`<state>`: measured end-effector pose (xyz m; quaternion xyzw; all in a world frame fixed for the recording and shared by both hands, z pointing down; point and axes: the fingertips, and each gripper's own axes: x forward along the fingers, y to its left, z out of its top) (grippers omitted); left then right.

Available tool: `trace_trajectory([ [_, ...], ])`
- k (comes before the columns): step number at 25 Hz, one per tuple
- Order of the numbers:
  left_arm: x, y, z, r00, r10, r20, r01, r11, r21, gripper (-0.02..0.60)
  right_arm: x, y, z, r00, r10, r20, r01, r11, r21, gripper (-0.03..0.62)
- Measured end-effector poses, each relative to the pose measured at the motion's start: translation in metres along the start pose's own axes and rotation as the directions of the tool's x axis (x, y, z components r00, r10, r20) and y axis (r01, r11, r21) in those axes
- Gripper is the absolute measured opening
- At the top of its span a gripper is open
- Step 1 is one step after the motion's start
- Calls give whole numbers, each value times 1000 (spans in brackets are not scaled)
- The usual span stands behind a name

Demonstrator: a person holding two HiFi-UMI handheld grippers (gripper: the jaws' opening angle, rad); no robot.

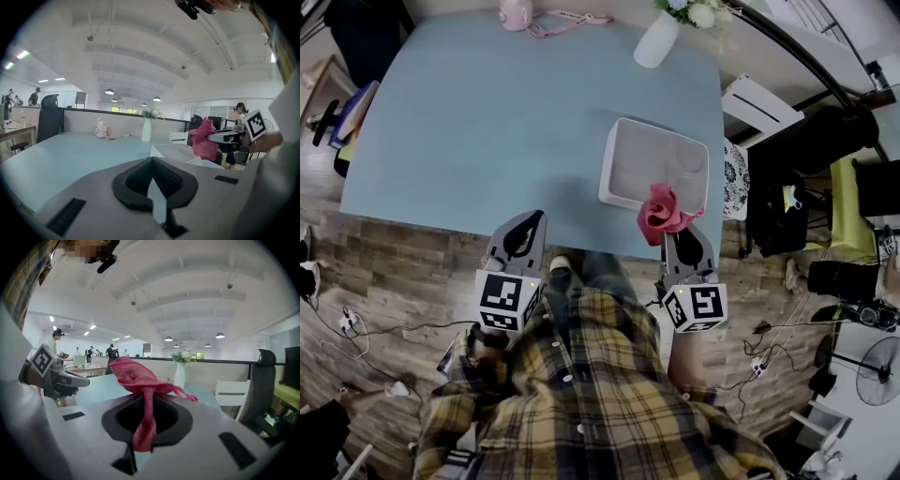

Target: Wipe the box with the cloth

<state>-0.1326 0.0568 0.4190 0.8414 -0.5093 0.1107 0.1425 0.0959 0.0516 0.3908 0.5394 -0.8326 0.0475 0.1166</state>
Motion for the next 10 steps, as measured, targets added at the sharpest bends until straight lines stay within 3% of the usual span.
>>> trace_trajectory([
  [10,6,-7,3,1000,0,4,0,1000,5,-9,-7,-12,-4,1000,-18,-1,18,1000,9,41],
])
